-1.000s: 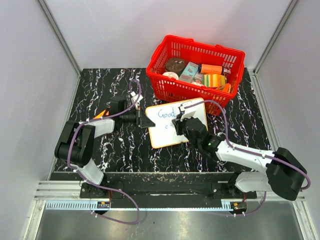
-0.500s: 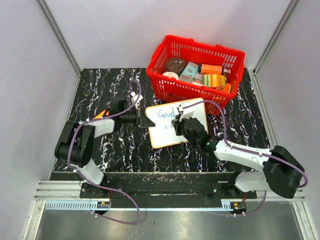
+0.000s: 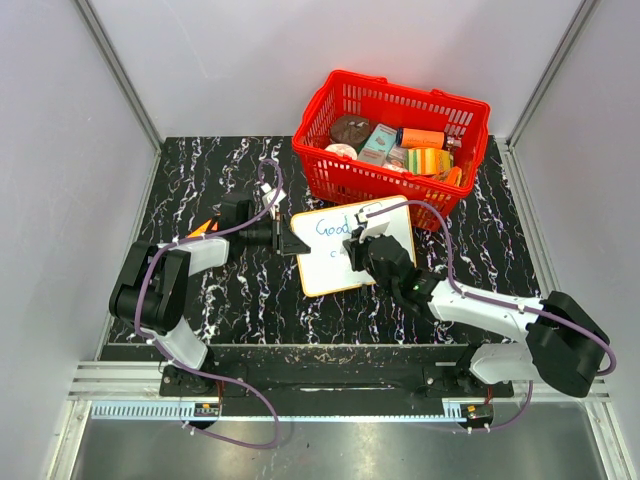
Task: Write a sentence on the whiteboard
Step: Write on the whiteboard at the whiteboard stand.
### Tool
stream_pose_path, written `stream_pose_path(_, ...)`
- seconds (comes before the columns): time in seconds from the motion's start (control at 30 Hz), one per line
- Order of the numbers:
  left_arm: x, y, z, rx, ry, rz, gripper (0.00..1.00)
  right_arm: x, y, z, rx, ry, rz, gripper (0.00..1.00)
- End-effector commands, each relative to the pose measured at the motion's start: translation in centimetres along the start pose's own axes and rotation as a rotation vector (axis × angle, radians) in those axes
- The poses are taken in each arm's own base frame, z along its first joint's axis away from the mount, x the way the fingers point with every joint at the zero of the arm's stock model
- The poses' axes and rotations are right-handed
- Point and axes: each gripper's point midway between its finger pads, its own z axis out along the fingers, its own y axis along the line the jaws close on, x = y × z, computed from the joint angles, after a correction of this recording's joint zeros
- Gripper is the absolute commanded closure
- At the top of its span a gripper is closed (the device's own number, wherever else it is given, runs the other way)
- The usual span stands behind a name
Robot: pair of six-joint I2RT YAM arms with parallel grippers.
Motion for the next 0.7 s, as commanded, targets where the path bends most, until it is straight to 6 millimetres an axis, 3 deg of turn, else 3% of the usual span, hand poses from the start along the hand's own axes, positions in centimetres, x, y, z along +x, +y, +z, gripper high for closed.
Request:
stream_pose_path(0.0, 1.7, 3.9, 0.5, -0.16, 0.029, 0.044, 1.0, -2.3, -0.3, 0.4, 0.037, -0.068, 0.033, 1.0)
stream_pose_path(0.23, 1.7, 3.9, 0.5, -0.16, 0.029, 0.044, 1.0, -2.7, -0.8, 0.0, 0.056, -0.086, 0.04, 1.0)
stream_pose_path(0.67, 1.8, 3.9, 0.5, -0.16, 0.029, 0.043, 1.0, -5.6, 0.2, -2.3, -0.038, -0.167, 0.067, 1.0)
